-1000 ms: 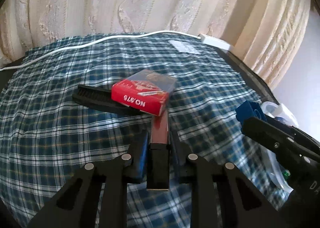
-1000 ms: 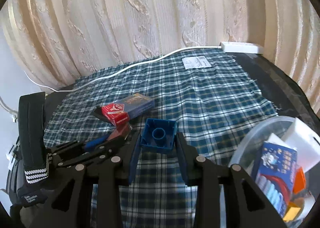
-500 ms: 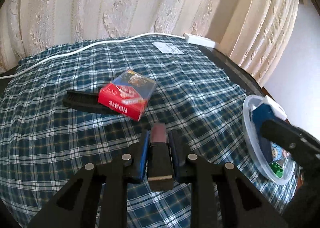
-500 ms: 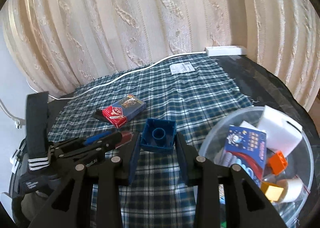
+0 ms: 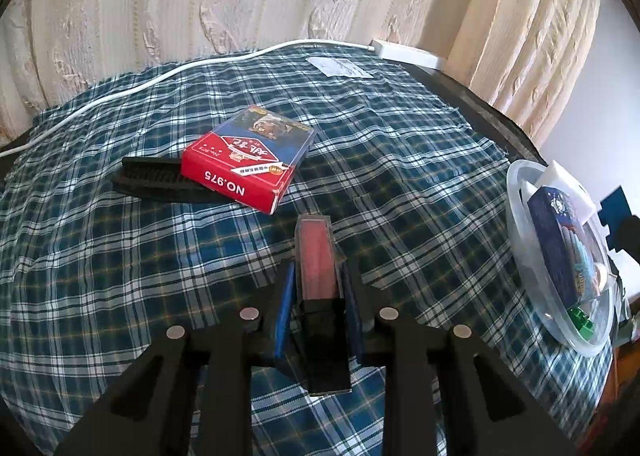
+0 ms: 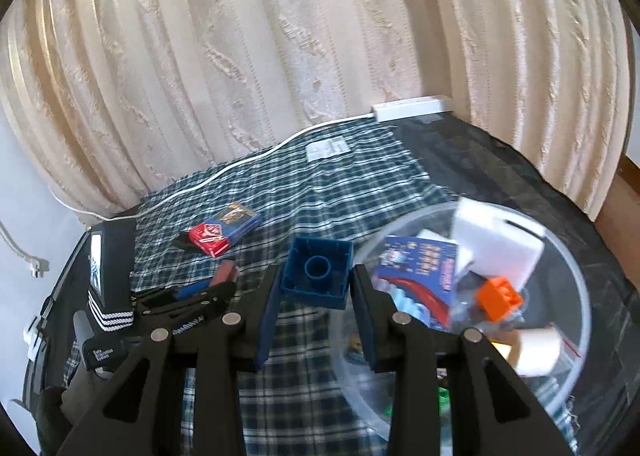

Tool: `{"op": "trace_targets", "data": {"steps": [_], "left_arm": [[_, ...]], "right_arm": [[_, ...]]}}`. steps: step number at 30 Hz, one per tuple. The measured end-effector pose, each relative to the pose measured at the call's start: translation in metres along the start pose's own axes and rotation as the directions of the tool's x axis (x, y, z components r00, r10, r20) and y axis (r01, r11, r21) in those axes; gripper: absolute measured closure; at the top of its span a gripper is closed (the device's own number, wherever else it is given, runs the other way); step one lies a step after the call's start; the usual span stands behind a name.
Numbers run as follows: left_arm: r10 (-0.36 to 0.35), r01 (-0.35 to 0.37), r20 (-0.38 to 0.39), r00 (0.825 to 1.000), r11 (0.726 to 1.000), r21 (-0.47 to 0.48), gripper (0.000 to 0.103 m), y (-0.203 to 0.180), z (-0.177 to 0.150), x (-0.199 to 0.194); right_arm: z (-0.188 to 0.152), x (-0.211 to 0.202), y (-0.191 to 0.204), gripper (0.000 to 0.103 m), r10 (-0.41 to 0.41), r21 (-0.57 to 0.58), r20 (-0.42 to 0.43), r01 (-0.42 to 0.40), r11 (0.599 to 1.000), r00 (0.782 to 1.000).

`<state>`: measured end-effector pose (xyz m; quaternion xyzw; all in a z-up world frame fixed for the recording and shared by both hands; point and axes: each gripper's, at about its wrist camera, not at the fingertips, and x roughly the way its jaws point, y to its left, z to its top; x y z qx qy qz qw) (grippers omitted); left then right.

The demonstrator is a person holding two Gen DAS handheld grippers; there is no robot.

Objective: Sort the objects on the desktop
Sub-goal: 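Carry the dark red stick and blue brick over the clear bowl with both tools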

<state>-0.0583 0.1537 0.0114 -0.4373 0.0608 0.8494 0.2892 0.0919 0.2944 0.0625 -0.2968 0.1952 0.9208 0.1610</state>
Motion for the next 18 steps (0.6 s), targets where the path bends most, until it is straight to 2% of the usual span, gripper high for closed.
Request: {"op": "trace_targets", "data": {"steps": [10, 18], "left_arm": [[-0.061, 0.061, 0.078, 0.995, 0.998, 0.005, 0.079, -0.020, 0.000, -0.031], [-0.142, 0.136, 0.115, 0.983, 0.989, 0.055, 0.079, -0.057, 0.006, -0.055]], "right_arm": [[-0.011, -0.018, -0.049, 0.064, -0.085, 0.077, 0.003, 0.084, 0.994, 0.996], [-0.022, -0.022, -0.077, 0.064, -0.126, 0.121, -0.014, 0.126, 0.985, 0.992]]}}
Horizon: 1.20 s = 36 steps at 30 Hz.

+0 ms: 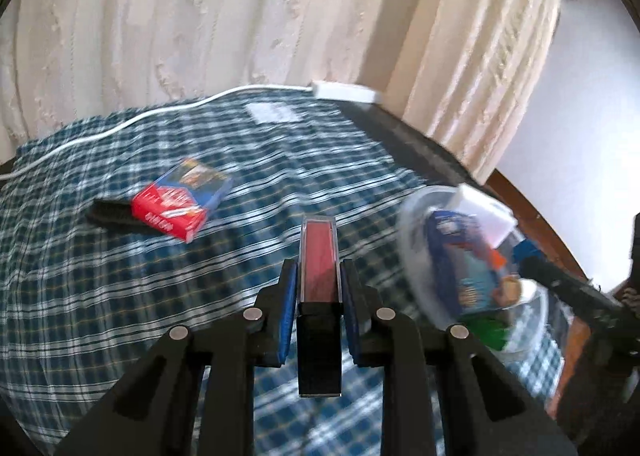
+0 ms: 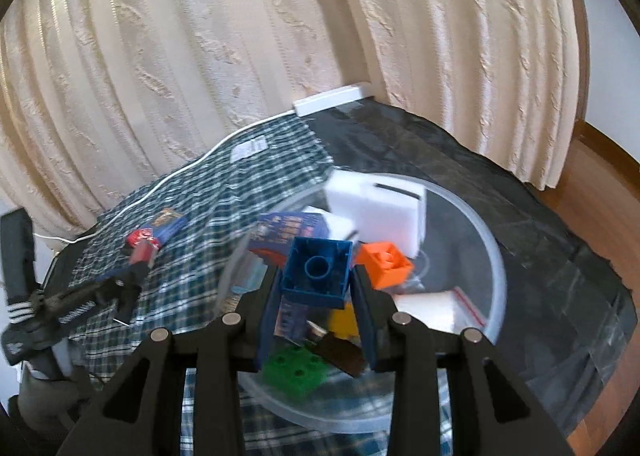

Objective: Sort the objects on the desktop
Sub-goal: 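Carry the dark red stick and blue brick over the clear bowl with both tools, then open both tools to drop the stick and blue brick into the bowl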

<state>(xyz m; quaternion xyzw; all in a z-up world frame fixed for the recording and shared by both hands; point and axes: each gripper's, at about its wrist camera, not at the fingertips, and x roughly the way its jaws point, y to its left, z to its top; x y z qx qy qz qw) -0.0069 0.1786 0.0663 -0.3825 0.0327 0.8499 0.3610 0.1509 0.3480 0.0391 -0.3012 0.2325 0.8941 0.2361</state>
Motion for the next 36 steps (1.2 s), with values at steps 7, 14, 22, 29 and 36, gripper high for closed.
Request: {"op": "trace_targets", "data": {"steps": [7, 14, 22, 29, 36], "left_arm": [[-0.073, 0.072, 0.028, 0.997, 0.997, 0.040, 0.079, -0.035, 0.011, -0.012], [-0.102, 0.100, 0.028, 0.994, 0.991, 0.089, 0.079, -0.067, 0.014, -0.014], [-0.125, 0.124, 0.005, 0.992, 0.985, 0.123, 0.079, -0.093, 0.012, -0.007], [-0.152, 0.153, -0.019, 0.988, 0.977, 0.151, 0.079, -0.115, 0.011, 0.003], [-0.192, 0.197, -0.045, 0.980, 0.965, 0.175, 0.079, -0.137, 0.010, 0.016]], "right_arm": [[-0.008, 0.001, -0.015, 0.064, -0.002, 0.017, -0.024, 0.003, 1.000, 1.000], [-0.012, 0.000, -0.022, 0.064, 0.011, 0.024, -0.032, -0.010, 1.000, 0.999], [-0.014, -0.004, -0.034, 0.064, 0.004, 0.036, -0.027, -0.003, 0.999, 1.000], [-0.012, -0.007, -0.043, 0.064, 0.000, 0.049, -0.019, 0.001, 0.999, 1.000], [-0.008, -0.008, -0.052, 0.064, -0.012, 0.060, -0.006, 0.012, 0.998, 1.000]]}}
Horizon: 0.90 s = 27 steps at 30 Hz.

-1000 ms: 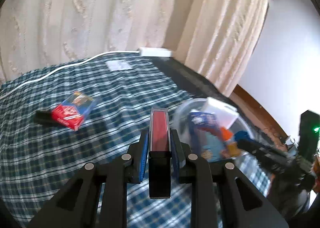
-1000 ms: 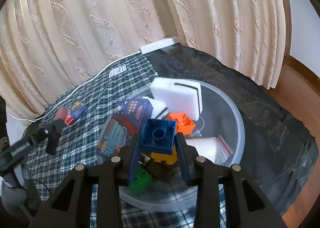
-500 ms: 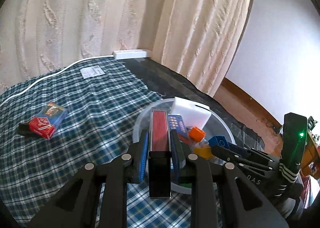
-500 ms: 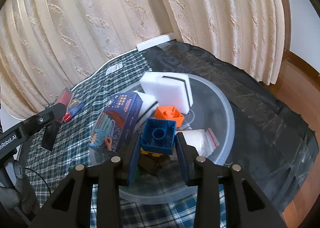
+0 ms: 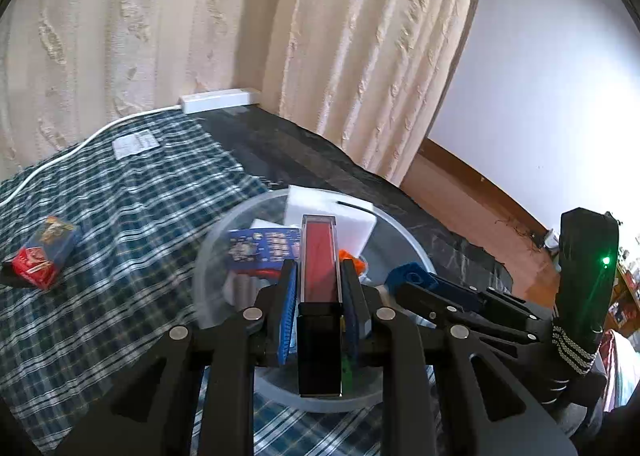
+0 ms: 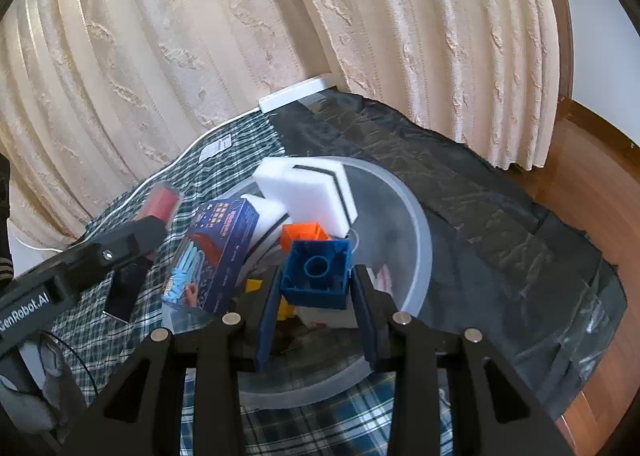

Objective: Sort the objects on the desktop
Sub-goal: 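Open both tools to drop the stick and blue brick into the bowl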

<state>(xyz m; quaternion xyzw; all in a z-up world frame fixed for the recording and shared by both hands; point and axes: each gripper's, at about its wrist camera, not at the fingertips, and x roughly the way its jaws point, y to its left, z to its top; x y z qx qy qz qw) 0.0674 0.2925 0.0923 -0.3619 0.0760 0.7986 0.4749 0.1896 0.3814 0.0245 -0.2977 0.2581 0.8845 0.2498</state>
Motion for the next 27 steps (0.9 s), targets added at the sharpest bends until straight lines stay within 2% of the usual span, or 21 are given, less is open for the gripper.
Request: {"op": "trace_targets", "data": {"steps": [9, 18, 19, 20, 21, 23, 27], "left_arm": [[-0.033, 0.034, -0.023, 0.999, 0.999, 0.026, 0.079, -0.015, 0.000, 0.017], [-0.036, 0.037, -0.026, 0.999, 0.999, 0.017, 0.078, -0.018, 0.003, 0.025], [-0.039, 0.040, -0.028, 0.999, 0.999, 0.013, 0.077, -0.017, 0.003, 0.026], [-0.052, 0.052, -0.024, 0.998, 0.999, 0.006, 0.071, -0.015, 0.003, 0.026], [-0.063, 0.063, -0.019, 0.998, 0.998, 0.000, 0.058, -0.014, 0.003, 0.026], [-0.075, 0.075, -0.002, 0.997, 0.997, -0.011, 0.044, -0.013, 0.004, 0.023], [-0.079, 0.079, 0.025, 0.997, 0.997, 0.000, 0.044, -0.015, 0.006, 0.016]], "right_arm": [[0.001, -0.001, -0.007, 0.064, -0.014, 0.009, 0.013, 0.014, 1.000, 1.000], [0.006, -0.007, -0.012, 0.062, -0.011, 0.028, 0.032, 0.010, 1.000, 0.999], [0.006, -0.007, -0.012, 0.059, -0.012, 0.031, 0.035, 0.011, 0.999, 0.999], [0.007, -0.009, -0.013, 0.057, -0.012, 0.038, 0.041, 0.011, 0.999, 0.999], [0.007, -0.009, -0.013, 0.053, -0.013, 0.042, 0.045, 0.011, 0.999, 0.999], [0.007, -0.011, -0.012, 0.050, -0.027, 0.043, 0.057, 0.025, 0.999, 0.998], [0.009, -0.010, -0.010, 0.049, -0.029, 0.036, 0.057, 0.027, 0.999, 0.998]]}}
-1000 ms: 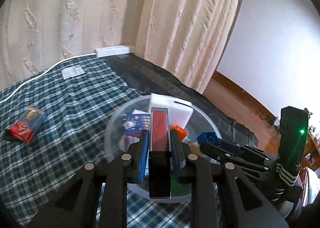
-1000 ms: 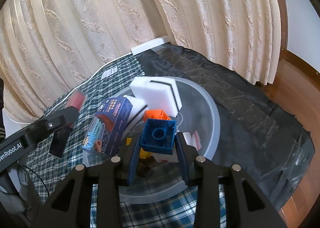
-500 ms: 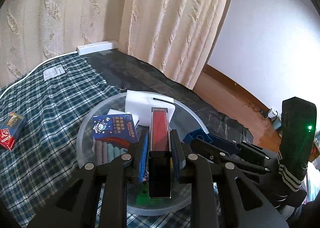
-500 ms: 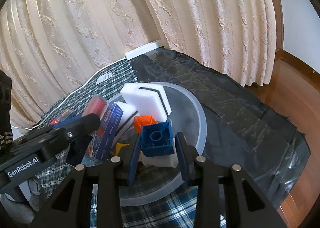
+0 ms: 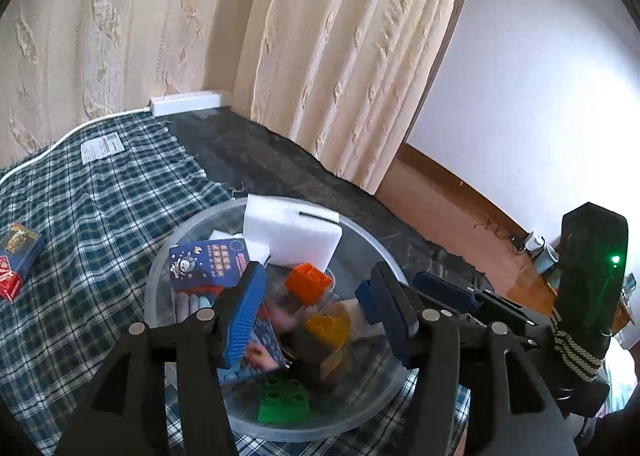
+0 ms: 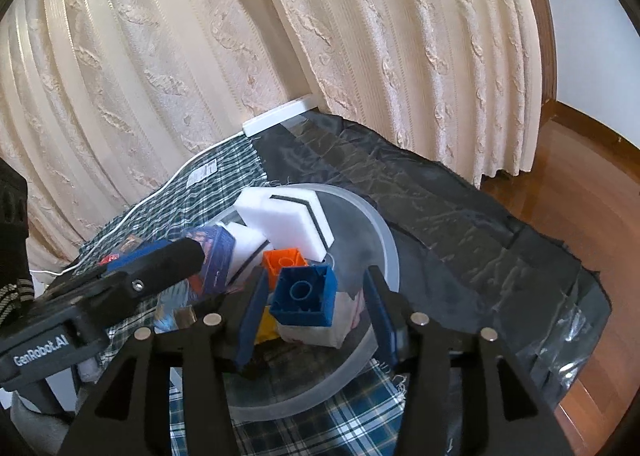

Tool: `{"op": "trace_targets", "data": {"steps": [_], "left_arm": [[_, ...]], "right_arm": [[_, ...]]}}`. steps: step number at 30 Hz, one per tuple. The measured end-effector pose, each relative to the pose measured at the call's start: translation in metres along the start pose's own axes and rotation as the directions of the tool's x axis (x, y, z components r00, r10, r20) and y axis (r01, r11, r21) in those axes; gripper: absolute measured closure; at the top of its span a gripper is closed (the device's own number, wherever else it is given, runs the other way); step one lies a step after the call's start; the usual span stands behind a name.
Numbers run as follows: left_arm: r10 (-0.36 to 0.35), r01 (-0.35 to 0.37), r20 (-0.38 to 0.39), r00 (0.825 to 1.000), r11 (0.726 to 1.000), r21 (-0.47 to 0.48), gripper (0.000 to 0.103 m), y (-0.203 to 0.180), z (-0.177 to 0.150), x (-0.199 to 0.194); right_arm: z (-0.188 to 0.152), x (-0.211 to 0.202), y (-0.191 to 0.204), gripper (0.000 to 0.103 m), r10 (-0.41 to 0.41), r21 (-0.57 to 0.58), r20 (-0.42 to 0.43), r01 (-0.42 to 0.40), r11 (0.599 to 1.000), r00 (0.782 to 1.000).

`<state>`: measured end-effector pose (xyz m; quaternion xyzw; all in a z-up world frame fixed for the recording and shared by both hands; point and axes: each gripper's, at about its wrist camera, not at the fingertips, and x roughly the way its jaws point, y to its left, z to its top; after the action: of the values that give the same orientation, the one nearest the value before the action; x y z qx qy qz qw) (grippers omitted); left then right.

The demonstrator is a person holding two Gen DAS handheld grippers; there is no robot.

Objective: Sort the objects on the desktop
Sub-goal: 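Open both tools to drop the stick and blue brick into the bowl, then move both tools back to the red card box and black brush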

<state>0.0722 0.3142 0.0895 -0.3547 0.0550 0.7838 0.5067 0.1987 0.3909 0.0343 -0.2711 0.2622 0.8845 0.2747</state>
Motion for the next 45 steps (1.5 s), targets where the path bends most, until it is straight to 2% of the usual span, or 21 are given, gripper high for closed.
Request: {"op": "trace_targets", "data": {"steps": [8, 10, 11, 13, 15, 25, 38, 41, 45], "left_arm": [[0.064, -0.064, 0.026, 0.998, 0.998, -0.010, 0.044, 0.009, 0.002, -0.013], [0.080, -0.080, 0.028, 0.996, 0.997, -0.016, 0.044, 0.014, 0.003, -0.015], [0.085, -0.084, 0.027, 0.996, 0.996, -0.021, 0.042, 0.017, 0.003, -0.017], [0.088, -0.087, 0.028, 0.996, 0.996, -0.025, 0.032, 0.020, 0.002, -0.018], [0.092, -0.091, 0.035, 0.995, 0.996, -0.027, 0.026, 0.023, 0.002, -0.021], [0.130, -0.128, 0.046, 0.990, 0.991, -0.043, 0.024, 0.039, -0.005, -0.034], [0.170, -0.160, 0.064, 0.983, 0.977, -0.144, 0.024, 0.083, -0.012, -0.053], [0.178, -0.164, 0.063, 0.982, 0.970, -0.177, 0.015, 0.097, -0.015, -0.057], [0.211, -0.193, 0.067, 0.975, 0.957, -0.216, 0.015, 0.115, -0.020, -0.066]], "right_arm": [[-0.001, -0.001, 0.010, 0.049, 0.007, -0.020, 0.000, -0.007, 1.000, 1.000], [-0.001, -0.002, 0.012, 0.044, 0.008, -0.018, 0.002, -0.008, 1.000, 1.000], [-0.001, -0.002, 0.013, 0.042, 0.008, -0.017, 0.004, -0.008, 1.000, 1.000], [-0.001, -0.003, 0.014, 0.031, 0.007, -0.011, 0.012, -0.007, 1.000, 1.000], [0.000, -0.003, 0.015, 0.026, 0.004, -0.005, 0.016, -0.004, 1.000, 1.000], [0.000, 0.001, 0.031, 0.025, 0.009, -0.027, 0.010, -0.009, 1.000, 1.000], [0.000, 0.003, 0.051, 0.025, 0.009, -0.067, 0.018, -0.008, 0.998, 1.000], [0.001, 0.005, 0.057, 0.025, 0.015, -0.073, 0.017, -0.014, 0.997, 1.000], [0.002, 0.007, 0.070, 0.025, 0.036, -0.092, 0.018, -0.035, 0.995, 0.999]]}}
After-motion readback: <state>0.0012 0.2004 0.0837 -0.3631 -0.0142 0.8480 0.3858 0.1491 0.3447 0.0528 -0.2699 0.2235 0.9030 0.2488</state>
